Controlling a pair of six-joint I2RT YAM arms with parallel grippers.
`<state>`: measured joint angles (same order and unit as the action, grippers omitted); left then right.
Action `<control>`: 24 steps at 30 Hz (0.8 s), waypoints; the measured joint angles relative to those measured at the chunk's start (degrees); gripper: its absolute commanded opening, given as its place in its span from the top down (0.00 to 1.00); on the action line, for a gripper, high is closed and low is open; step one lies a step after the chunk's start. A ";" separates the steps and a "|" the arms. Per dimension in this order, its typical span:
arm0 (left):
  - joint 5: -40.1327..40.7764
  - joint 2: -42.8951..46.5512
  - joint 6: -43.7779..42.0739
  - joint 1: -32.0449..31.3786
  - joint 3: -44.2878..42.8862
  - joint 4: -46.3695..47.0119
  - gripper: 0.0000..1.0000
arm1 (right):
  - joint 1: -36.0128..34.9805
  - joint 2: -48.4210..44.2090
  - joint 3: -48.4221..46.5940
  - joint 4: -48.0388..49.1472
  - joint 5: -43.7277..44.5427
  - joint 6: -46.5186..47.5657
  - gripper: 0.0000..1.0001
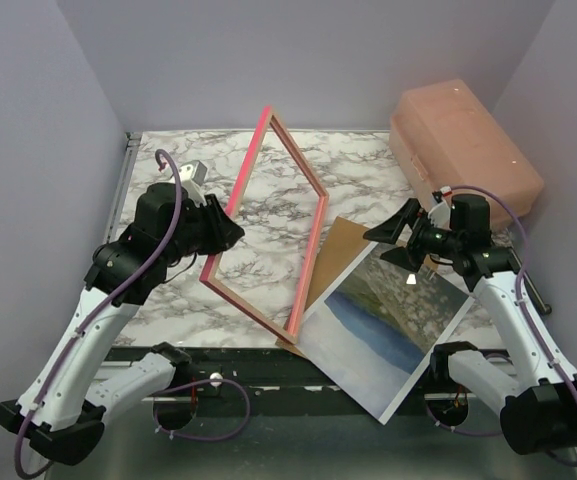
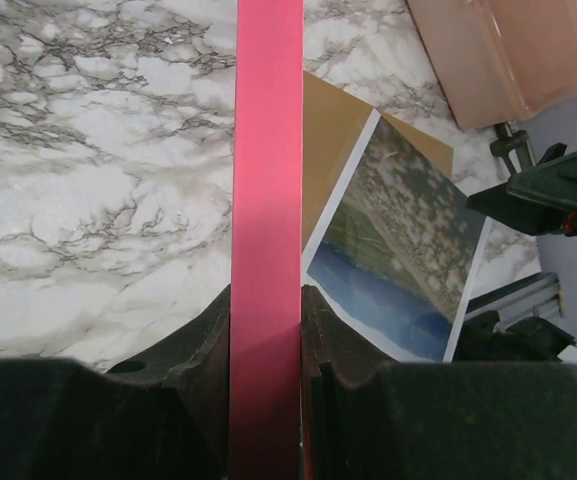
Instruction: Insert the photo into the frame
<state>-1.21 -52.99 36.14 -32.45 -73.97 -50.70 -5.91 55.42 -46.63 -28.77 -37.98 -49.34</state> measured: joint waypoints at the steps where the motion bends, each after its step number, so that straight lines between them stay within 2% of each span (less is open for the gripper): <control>1: -2.29 0.63 0.59 2.19 1.81 1.88 1.00 | 0.00 0.09 0.04 -0.26 -0.11 0.52 0.00; 14: -28.20 0.37 10.43 26.62 15.43 24.61 1.00 | 0.00 0.20 4.76 -1.33 -0.26 5.62 0.00; 19: -34.42 -3.19 13.66 32.89 18.62 30.53 1.00 | 0.00 0.44 5.97 -1.33 -0.26 7.04 0.00; 24: -37.35 -7.13 14.45 37.03 19.50 34.21 1.00 | 0.00 1.36 7.08 -1.31 -0.24 8.15 0.00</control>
<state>-38.57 -60.12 50.59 4.58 -54.48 -16.49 -5.91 56.77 -39.55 -30.09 -38.22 -41.19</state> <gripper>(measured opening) 0.265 0.995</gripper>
